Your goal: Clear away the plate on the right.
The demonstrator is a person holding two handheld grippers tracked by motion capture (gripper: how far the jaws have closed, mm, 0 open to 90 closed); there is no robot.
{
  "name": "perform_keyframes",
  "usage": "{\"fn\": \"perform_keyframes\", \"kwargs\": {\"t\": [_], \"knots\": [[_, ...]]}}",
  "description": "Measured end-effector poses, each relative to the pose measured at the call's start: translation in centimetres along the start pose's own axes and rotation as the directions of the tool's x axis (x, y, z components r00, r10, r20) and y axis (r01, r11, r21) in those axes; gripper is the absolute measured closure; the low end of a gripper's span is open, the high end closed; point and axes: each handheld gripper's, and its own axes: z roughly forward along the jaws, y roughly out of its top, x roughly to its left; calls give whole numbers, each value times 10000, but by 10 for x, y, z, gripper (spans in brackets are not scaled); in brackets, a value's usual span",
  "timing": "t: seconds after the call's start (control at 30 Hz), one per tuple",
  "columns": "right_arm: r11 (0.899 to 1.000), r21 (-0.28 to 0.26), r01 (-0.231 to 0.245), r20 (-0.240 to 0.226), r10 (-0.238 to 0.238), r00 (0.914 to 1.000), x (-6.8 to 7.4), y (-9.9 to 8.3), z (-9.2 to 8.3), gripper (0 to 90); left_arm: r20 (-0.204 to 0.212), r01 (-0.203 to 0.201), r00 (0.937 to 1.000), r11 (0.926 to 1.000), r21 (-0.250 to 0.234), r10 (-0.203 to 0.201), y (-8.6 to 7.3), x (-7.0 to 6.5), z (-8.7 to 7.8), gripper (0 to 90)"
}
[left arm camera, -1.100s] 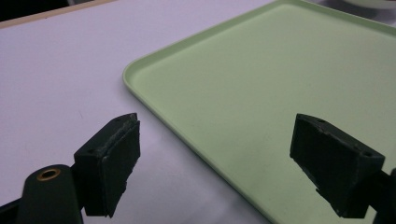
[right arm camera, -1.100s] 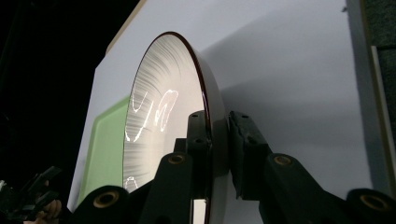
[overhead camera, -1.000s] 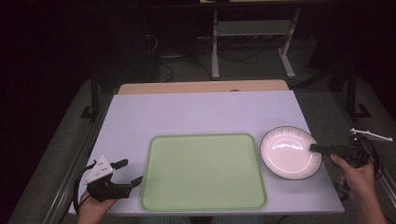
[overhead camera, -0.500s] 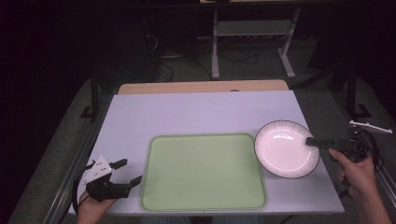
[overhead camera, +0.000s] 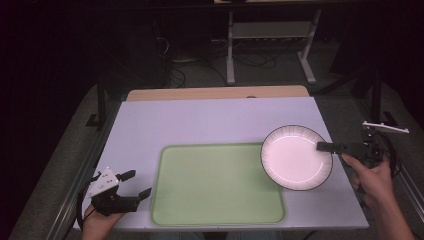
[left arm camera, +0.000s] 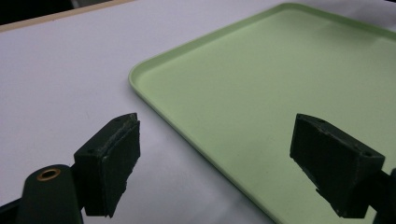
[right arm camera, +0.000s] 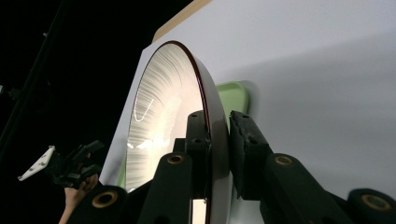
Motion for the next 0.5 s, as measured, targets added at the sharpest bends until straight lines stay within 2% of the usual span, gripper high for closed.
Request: {"fn": "perform_keyframes", "kwargs": {"t": [0.1, 0.23, 0.27, 0.3, 0.33, 0.5], "knots": [[10000, 94, 10, -185, -9, 9998, 8, 0, 6, 775, 8, 9, 10000, 10000, 25, -9, 0, 0, 0, 159], [9989, 363, 293, -643, -269, 9976, 23, 0, 17, 773, -28, 42, 10000, 10000, -10, -42, 0, 1, 0, 159], [9989, 363, 293, -643, -269, 9976, 23, 0, 17, 773, -28, 42, 10000, 10000, -10, -42, 0, 1, 0, 159], [9982, 453, 404, -716, -371, 9967, 29, 1, 21, 771, -42, 31, 10000, 10000, -12, -31, 0, 1, -1, 159], [9982, 453, 404, -716, -371, 9967, 29, 1, 21, 771, -42, 31, 10000, 10000, -12, -31, 0, 1, -1, 159], [9960, 602, 654, -480, -625, 9969, 49, 2, 32, 765, -31, 31, 10000, 10000, -21, -31, 0, 1, -1, 159]]}}
